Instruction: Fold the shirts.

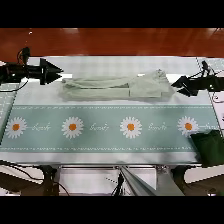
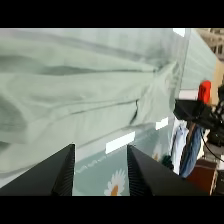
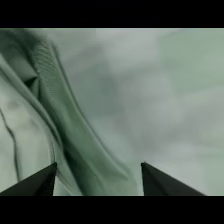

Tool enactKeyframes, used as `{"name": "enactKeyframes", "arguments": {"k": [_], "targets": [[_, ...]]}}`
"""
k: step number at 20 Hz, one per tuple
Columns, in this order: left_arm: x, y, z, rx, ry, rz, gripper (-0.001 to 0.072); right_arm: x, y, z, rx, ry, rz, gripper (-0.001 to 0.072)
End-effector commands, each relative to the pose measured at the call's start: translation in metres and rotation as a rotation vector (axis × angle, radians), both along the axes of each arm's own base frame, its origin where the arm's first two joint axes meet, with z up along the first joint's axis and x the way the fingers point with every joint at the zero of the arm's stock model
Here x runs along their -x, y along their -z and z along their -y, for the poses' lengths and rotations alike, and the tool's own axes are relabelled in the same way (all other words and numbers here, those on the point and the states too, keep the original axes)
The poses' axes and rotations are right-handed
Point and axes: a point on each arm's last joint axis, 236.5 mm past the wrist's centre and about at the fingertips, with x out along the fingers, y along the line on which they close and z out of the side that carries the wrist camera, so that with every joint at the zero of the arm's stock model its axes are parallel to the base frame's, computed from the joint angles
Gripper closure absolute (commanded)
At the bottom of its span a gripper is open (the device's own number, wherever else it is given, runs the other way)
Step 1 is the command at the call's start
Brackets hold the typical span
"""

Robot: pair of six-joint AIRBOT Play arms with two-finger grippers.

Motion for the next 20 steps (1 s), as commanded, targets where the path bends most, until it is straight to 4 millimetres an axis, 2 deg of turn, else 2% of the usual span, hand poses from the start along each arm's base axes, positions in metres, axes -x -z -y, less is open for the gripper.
{"name": "enactKeyframes", "arguments": {"k": [1, 5, 6, 8, 9, 10, 11, 13, 14, 16, 18, 20], "targets": [[0.011, -0.003, 0.021, 0.015, 0.069, -0.012, 0.0296, -0.022, 0.004, -0.050, -0.146, -0.006, 0.044, 0.0109], [0.012, -0.002, 0.040, 0.010, 0.100, -0.008, 0.0296, -0.040, 0.016, -0.081, -0.102, -0.015, 0.088, 0.0131], [0.012, -0.002, 0.044, 0.008, 0.105, -0.005, 0.0296, -0.042, 0.016, -0.089, -0.078, -0.042, 0.111, 0.0233], [0.013, -0.002, 0.051, 0.007, 0.120, -0.005, 0.0325, -0.043, 0.012, -0.104, -0.058, -0.100, 0.145, 0.0660], [0.014, -0.002, 0.052, 0.008, 0.123, -0.006, 0.0341, -0.042, 0.003, -0.108, -0.053, -0.126, 0.163, 0.0685], [0.014, -0.003, 0.054, 0.009, 0.125, -0.008, 0.0398, -0.039, -0.011, -0.112, -0.050, -0.162, 0.186, 0.0686], [0.014, -0.004, 0.056, 0.009, 0.118, -0.012, 0.0399, -0.035, -0.027, -0.113, -0.036, -0.194, 0.208, 0.0686], [0.013, -0.011, 0.066, -0.004, 0.130, 0.018, 0.0492, -0.021, -0.065, -0.108, 0.051, -0.276, 0.255, 0.0686], [0.014, -0.015, 0.074, -0.012, 0.145, 0.039, 0.0568, -0.012, -0.085, -0.103, 0.107, -0.294, 0.265, 0.0686], [0.019, -0.026, 0.103, -0.033, 0.195, 0.096, 0.0658, 0.008, -0.121, -0.095, 0.209, -0.298, 0.265, 0.0686], [0.025, -0.033, 0.144, -0.050, 0.240, 0.143, 0.0679, 0.028, -0.147, -0.097, 0.318, -0.332, 0.272, 0.0686], [0.040, -0.032, 0.193, -0.056, 0.311, 0.165, 0.0679, 0.045, -0.165, -0.110, 0.367, -0.348, 0.269, 0.0686]]}}
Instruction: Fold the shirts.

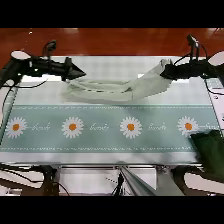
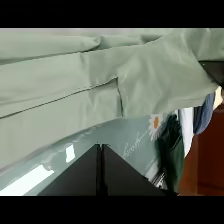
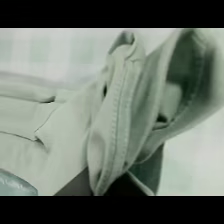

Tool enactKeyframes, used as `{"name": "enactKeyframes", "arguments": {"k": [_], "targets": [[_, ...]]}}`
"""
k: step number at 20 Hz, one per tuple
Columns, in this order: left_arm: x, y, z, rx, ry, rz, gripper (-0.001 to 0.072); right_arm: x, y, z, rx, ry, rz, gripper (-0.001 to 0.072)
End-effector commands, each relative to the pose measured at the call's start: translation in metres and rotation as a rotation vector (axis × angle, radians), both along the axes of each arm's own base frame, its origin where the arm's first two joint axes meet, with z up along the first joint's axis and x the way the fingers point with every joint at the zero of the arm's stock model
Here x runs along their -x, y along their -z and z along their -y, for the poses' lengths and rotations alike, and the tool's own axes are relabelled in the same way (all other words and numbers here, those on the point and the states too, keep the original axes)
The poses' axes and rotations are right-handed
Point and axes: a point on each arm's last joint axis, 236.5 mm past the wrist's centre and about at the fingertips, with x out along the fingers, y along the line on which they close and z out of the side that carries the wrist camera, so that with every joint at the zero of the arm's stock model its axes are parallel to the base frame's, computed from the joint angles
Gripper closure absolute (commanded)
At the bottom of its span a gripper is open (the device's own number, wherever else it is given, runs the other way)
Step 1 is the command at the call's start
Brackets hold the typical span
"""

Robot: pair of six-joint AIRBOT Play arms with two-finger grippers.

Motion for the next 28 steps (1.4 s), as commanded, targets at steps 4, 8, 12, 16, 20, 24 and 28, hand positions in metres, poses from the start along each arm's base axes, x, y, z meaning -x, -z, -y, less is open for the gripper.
{"name": "enactKeyframes", "arguments": {"k": [4, 8, 12, 16, 20, 24, 28], "targets": [[0.072, 0.014, 0.140, -0.034, 0.262, 0.042, 0.0679, 0.051, -0.055, -0.029, 0.161, -0.027, 0.043, 0.0686], [0.113, 0.044, 0.193, -0.084, 0.365, 0.047, 0.0678, 0.080, -0.074, -0.038, 0.285, -0.062, 0.073, 0.0686], [0.130, 0.074, 0.215, -0.107, 0.363, -0.035, 0.0678, 0.114, -0.099, -0.042, 0.315, -0.088, 0.097, 0.0686], [0.159, 0.097, 0.241, -0.123, 0.409, -0.081, 0.0679, 0.133, -0.112, -0.036, 0.332, -0.064, 0.105, 0.0686], [0.169, 0.123, 0.254, -0.142, 0.411, -0.104, 0.0679, 0.136, -0.114, -0.036, 0.320, -0.057, 0.100, 0.0686], [0.112, 0.089, 0.214, -0.123, 0.345, 0.018, 0.0683, 0.131, -0.115, -0.038, 0.331, -0.079, 0.126, 0.0686], [0.028, 0.010, 0.106, -0.181, 0.144, 0.208, 0.0683, 0.099, -0.111, -0.081, 0.187, -0.108, 0.179, 0.0686]]}}
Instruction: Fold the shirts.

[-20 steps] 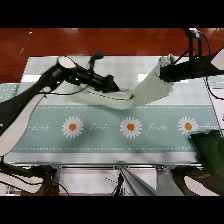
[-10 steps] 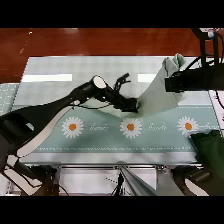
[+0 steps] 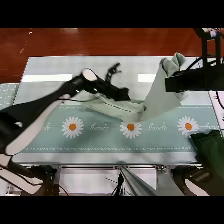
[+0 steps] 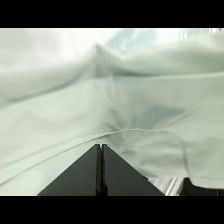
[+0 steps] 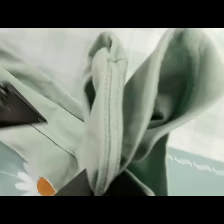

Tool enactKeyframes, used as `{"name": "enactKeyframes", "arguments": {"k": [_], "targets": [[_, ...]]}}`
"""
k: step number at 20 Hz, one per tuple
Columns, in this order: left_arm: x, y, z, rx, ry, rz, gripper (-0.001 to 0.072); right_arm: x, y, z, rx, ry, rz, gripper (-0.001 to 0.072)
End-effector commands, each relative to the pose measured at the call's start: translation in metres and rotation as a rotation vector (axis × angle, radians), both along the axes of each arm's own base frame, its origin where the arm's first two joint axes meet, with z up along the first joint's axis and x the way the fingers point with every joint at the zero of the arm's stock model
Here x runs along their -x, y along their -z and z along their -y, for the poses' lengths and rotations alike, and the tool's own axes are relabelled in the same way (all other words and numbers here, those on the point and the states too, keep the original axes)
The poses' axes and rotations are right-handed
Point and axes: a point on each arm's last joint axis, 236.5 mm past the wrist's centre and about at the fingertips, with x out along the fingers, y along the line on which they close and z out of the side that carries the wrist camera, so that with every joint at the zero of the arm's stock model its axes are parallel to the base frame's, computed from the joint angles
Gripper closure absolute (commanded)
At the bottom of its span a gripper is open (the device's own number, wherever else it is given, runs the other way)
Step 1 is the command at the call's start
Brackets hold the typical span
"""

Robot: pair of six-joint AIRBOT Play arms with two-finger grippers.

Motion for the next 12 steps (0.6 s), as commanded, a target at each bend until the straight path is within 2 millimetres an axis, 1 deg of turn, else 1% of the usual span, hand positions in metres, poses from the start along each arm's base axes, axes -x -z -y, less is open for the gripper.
{"name": "enactKeyframes", "arguments": {"k": [1, 3, 4, 6, 7, 8, 9, 10, 11, 12], "targets": [[-0.058, -0.065, -0.103, -0.048, -0.159, 0.174, 0.0683, -0.030, 0.000, -0.051, -0.191, -0.044, 0.039, 0.0686], [-0.079, -0.110, -0.173, -0.075, -0.287, 0.272, 0.0683, -0.053, 0.007, -0.081, -0.316, -0.044, 0.039, 0.0686], [-0.086, -0.136, -0.211, -0.076, -0.366, 0.322, 0.0683, -0.062, 0.016, -0.093, -0.366, -0.043, 0.021, 0.0686], [-0.090, -0.182, -0.278, -0.083, -0.511, 0.414, 0.0682, -0.069, 0.039, -0.121, -0.431, -0.064, -0.040, 0.0686], [-0.087, -0.200, -0.303, -0.090, -0.567, 0.453, 0.0682, -0.068, 0.052, -0.135, -0.434, -0.081, -0.065, 0.0686], [-0.082, -0.216, -0.324, -0.098, -0.613, 0.486, 0.0682, -0.067, 0.065, -0.150, -0.425, -0.101, -0.081, 0.0686], [-0.076, -0.226, -0.336, -0.105, -0.637, 0.505, 0.0682, -0.066, 0.079, -0.167, -0.420, -0.121, -0.094, 0.0686], [-0.068, -0.234, -0.344, -0.111, -0.646, 0.516, 0.0681, -0.065, 0.092, -0.184, -0.419, -0.138, -0.099, 0.0686], [-0.060, -0.238, -0.344, -0.114, -0.636, 0.514, 0.0681, -0.064, 0.104, -0.200, -0.418, -0.153, -0.098, 0.0686], [-0.053, -0.238, -0.341, -0.116, -0.615, 0.506, 0.0681, -0.063, 0.116, -0.216, -0.420, -0.163, -0.099, 0.0686]]}}
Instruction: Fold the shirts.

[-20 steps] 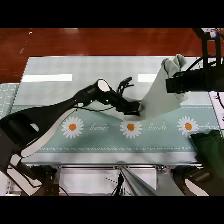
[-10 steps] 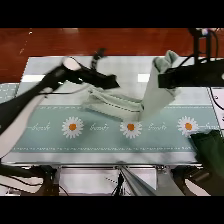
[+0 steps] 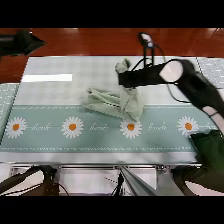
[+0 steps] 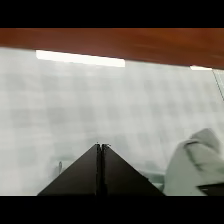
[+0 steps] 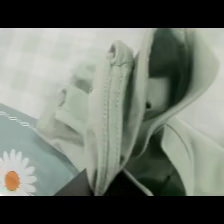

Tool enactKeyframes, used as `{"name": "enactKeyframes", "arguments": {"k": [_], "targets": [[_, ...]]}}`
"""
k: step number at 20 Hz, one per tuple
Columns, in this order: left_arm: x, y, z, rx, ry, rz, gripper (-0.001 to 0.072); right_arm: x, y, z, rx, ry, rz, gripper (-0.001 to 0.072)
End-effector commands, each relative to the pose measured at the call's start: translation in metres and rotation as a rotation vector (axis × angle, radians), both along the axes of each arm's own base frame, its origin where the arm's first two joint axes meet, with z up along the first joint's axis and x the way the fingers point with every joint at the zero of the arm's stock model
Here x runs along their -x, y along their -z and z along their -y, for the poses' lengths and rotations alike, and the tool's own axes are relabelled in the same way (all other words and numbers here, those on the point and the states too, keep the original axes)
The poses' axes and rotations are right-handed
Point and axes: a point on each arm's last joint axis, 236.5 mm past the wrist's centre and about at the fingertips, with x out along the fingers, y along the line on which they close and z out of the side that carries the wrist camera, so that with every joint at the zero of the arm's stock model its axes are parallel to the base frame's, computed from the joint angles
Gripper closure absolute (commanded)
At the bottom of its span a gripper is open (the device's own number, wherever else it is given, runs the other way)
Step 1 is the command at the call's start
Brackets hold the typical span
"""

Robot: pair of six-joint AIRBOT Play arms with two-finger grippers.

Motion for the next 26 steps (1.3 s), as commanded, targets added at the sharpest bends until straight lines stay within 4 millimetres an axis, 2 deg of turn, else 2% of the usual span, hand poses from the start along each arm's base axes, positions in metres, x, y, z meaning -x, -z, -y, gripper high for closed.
{"name": "enactKeyframes", "arguments": {"k": [1, 4, 6, 7, 8, 9, 11, 13, 14, 15, 16, 18, 19, 20, 21, 22, 23, 24, 26], "targets": [[0.027, -0.019, -0.017, -0.026, -0.006, 0.008, 0.0681, 0.000, 0.040, -0.056, -0.041, -0.021, -0.002, 0.0686], [0.041, -0.009, 0.009, -0.027, 0.085, -0.040, 0.0681, 0.006, 0.067, -0.094, -0.104, 0.008, -0.039, 0.0685], [0.046, 0.001, 0.029, -0.035, 0.143, -0.051, 0.0681, 0.011, 0.073, -0.113, -0.170, 0.034, -0.079, 0.0683], [0.047, 0.007, 0.038, -0.034, 0.164, -0.059, 0.0681, 0.013, 0.071, -0.117, -0.186, 0.036, -0.082, 0.0578], [0.045, 0.011, 0.045, -0.032, 0.172, -0.061, 0.0681, 0.012, 0.067, -0.117, -0.191, 0.033, -0.073, 0.0383], [0.042, 0.014, 0.049, -0.029, 0.172, -0.059, 0.0681, 0.009, 0.059, -0.114, -0.193, 0.033, -0.054, 0.0218], [0.036, 0.016, 0.051, -0.025, 0.165, -0.053, 0.0681, -0.006, 0.032, -0.096, -0.210, 0.052, 0.003, 0.0192], [0.032, 0.015, 0.044, -0.026, 0.143, -0.047, 0.0680, -0.028, -0.012, -0.060, -0.233, 0.103, 0.084, 0.0193], [0.031, 0.015, 0.036, -0.028, 0.128, -0.047, 0.0680, -0.037, -0.033, -0.034, -0.213, 0.122, 0.131, 0.0194], [0.029, 0.015, 0.027, -0.028, 0.106, -0.049, 0.0680, -0.042, -0.046, 0.000, -0.149, 0.131, 0.169, 0.0195], [0.027, 0.015, 0.015, -0.027, 0.081, -0.051, 0.0680, -0.043, -0.049, 0.037, -0.045, 0.135, 0.184, 0.0198], [0.025, 0.017, -0.011, -0.025, 0.024, -0.061, 0.0680, -0.028, -0.030, 0.135, 0.268, 0.159, 0.116, 0.0203], [0.026, 0.018, -0.023, -0.023, 0.002, -0.068, 0.0680, -0.011, -0.014, 0.191, 0.447, 0.189, 0.023, 0.0204], [0.027, 0.019, -0.033, -0.022, -0.015, -0.078, 0.0680, 0.009, 0.000, 0.238, 0.582, 0.224, -0.090, 0.0203], [0.028, 0.021, -0.039, -0.020, -0.026, -0.086, 0.0680, 0.029, 0.014, 0.267, 0.640, 0.246, -0.198, 0.0200], [0.029, 0.021, -0.044, -0.020, -0.034, -0.090, 0.0680, 0.046, 0.034, 0.274, 0.609, 0.227, -0.293, 0.0154], [0.029, 0.022, -0.045, -0.020, -0.036, -0.090, 0.0680, 0.061, 0.054, 0.263, 0.501, 0.203, -0.374, 0.0117], [0.029, 0.023, -0.044, -0.017, -0.033, -0.094, 0.0680, 0.069, 0.071, 0.246, 0.377, 0.198, -0.427, 0.0118], [0.032, 0.029, -0.038, -0.013, -0.017, -0.113, 0.0680, 0.075, 0.102, 0.215, 0.175, 0.244, -0.477, 0.0118]]}}
